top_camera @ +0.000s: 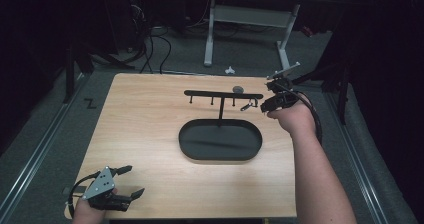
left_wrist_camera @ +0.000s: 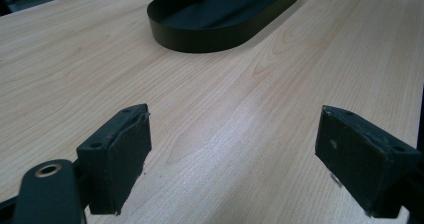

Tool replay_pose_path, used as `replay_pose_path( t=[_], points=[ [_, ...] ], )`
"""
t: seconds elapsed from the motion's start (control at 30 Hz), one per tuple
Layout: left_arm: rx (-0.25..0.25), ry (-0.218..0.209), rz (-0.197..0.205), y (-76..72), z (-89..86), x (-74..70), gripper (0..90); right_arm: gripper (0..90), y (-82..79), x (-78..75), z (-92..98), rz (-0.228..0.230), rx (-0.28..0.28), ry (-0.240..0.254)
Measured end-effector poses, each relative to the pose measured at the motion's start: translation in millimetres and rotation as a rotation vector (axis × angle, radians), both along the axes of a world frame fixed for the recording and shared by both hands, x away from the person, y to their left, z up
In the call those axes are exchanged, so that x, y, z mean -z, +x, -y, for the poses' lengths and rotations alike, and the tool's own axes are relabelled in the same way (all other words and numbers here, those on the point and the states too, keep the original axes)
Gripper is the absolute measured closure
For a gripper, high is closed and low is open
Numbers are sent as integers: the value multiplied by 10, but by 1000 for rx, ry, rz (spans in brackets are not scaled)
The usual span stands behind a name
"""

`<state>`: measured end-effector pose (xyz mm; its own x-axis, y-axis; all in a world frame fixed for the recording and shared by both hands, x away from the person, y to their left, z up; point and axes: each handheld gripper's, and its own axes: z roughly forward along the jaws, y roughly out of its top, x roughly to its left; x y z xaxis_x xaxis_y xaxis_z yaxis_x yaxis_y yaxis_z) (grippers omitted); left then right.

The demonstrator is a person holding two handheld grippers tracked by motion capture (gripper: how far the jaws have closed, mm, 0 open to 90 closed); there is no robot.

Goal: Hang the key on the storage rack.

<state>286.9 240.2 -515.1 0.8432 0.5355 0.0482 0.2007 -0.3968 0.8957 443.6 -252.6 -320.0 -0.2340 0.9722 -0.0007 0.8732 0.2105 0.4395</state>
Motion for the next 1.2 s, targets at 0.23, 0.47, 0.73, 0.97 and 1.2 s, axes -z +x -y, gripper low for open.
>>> replay_pose_path(
  t=[0.23,0.47,0.73,0.97,1.2],
  points=[
    [0,-1,1,2,9,4,153,515,-37,88,14,8,-6,-14],
    [-3,1,-1,3,16,5,152,379,-106,205,68,44,-26,-24],
    [-2,2,-1,2,32,13,153,316,-261,418,152,140,-40,-12],
    [1,5,-3,2,40,17,153,269,-430,676,186,186,-20,-17],
    [8,13,-3,-3,63,22,153,261,-620,941,196,223,-36,-1]
  ],
)
